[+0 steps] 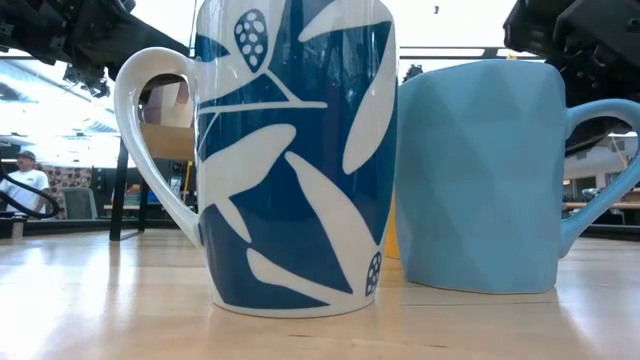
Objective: Place coffee mugs
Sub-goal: Put the yellow mug on the shelf
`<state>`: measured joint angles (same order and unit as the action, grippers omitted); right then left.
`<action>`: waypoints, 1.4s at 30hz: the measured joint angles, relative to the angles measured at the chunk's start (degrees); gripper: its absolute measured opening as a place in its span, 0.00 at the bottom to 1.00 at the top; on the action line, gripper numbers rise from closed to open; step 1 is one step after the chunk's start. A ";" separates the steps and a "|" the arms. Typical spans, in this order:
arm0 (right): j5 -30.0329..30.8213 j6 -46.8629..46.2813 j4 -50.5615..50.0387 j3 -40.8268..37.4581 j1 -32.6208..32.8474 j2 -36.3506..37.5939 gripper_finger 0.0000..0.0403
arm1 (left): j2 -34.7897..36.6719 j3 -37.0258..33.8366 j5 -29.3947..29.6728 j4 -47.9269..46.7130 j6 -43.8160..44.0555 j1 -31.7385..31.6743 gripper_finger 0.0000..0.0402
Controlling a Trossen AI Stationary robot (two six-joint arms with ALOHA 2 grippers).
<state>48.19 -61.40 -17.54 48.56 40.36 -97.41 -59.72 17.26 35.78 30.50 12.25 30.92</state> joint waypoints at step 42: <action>0.36 10.29 -3.24 -0.09 -7.17 4.79 0.14 | 0.00 0.00 -0.06 -0.39 0.57 0.00 0.40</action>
<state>48.55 -51.11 -20.78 48.47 33.19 -92.62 -59.72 17.26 35.73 30.11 12.82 30.92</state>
